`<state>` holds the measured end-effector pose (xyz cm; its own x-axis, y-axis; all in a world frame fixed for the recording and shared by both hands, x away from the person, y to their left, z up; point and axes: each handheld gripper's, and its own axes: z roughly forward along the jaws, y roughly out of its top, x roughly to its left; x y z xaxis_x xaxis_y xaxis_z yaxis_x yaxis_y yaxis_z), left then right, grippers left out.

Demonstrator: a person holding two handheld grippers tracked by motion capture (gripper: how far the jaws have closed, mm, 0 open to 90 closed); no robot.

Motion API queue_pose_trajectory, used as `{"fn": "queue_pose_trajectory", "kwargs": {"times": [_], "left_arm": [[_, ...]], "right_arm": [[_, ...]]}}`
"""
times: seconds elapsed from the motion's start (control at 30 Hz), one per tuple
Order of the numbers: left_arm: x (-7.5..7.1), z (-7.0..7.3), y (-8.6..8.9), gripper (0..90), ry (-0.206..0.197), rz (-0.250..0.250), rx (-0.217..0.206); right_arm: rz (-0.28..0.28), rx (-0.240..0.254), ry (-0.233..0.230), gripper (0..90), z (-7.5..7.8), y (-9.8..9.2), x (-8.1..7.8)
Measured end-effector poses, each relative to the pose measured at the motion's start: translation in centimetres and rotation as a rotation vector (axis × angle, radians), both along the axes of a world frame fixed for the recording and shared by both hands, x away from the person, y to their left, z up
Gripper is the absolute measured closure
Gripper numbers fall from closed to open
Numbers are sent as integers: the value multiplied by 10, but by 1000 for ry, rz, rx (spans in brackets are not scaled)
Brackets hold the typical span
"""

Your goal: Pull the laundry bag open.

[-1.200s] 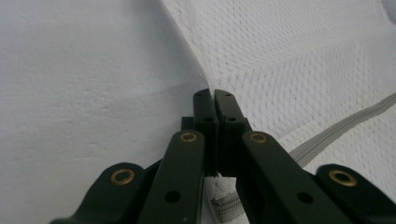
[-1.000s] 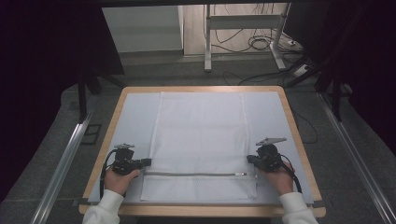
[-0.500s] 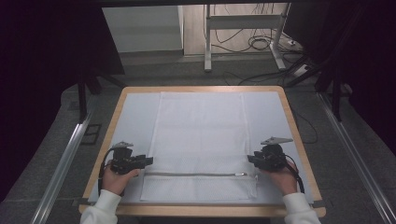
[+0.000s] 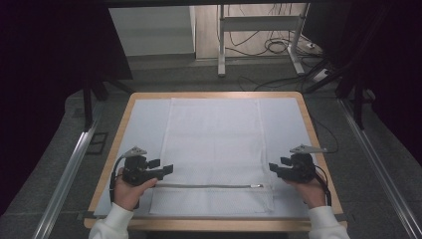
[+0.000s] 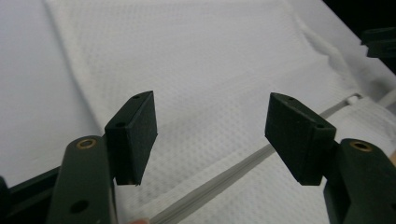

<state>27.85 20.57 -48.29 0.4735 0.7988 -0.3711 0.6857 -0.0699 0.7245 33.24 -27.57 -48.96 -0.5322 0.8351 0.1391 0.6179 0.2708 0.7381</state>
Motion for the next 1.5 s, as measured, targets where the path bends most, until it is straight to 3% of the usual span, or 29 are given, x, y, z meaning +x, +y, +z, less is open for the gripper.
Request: {"fn": "queue_pose_trajectory", "kwargs": {"times": [0.63,1.13,1.5], "left_arm": [[4,7,-60,388,26,-150,-24],[6,9,-107,386,42,-226,-2],[5,10,-117,385,45,-244,-5]], "right_arm": [[6,-18,-10,389,-2,-6,-5],[-19,-20,-21,377,-1,-9,-6],[-17,-29,-29,377,-2,-8,-7]]}}
